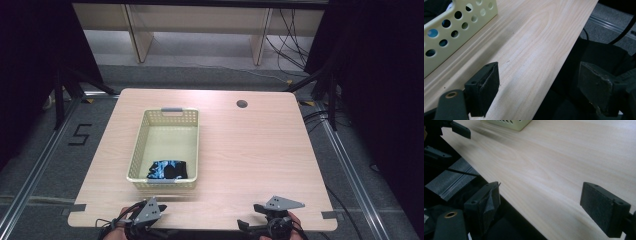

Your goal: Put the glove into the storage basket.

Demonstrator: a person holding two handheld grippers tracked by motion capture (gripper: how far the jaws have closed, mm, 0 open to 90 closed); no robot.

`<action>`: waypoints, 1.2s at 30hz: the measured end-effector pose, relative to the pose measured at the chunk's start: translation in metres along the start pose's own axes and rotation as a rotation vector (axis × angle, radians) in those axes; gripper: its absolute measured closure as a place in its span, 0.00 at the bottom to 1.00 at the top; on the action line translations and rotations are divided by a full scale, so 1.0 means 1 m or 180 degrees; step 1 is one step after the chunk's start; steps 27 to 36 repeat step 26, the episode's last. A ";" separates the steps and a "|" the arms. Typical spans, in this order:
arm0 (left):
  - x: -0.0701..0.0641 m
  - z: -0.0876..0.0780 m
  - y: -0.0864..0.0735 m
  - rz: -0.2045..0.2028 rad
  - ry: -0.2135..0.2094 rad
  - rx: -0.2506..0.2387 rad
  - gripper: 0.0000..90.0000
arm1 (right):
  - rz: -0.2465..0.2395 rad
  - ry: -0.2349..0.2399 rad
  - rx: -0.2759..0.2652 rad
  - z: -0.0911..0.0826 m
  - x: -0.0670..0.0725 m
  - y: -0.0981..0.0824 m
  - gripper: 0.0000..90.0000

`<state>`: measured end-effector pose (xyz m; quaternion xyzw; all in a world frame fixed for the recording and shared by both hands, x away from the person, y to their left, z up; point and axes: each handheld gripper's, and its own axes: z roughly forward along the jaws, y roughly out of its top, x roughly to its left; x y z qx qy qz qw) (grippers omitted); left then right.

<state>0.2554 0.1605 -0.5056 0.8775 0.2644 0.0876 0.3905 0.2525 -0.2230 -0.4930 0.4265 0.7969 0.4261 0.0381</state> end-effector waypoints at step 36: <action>-0.001 0.002 -0.002 0.0028 0.0039 0.0044 0.20 | -0.0011 0.0015 0.0080 0.001 0.003 -0.008 0.19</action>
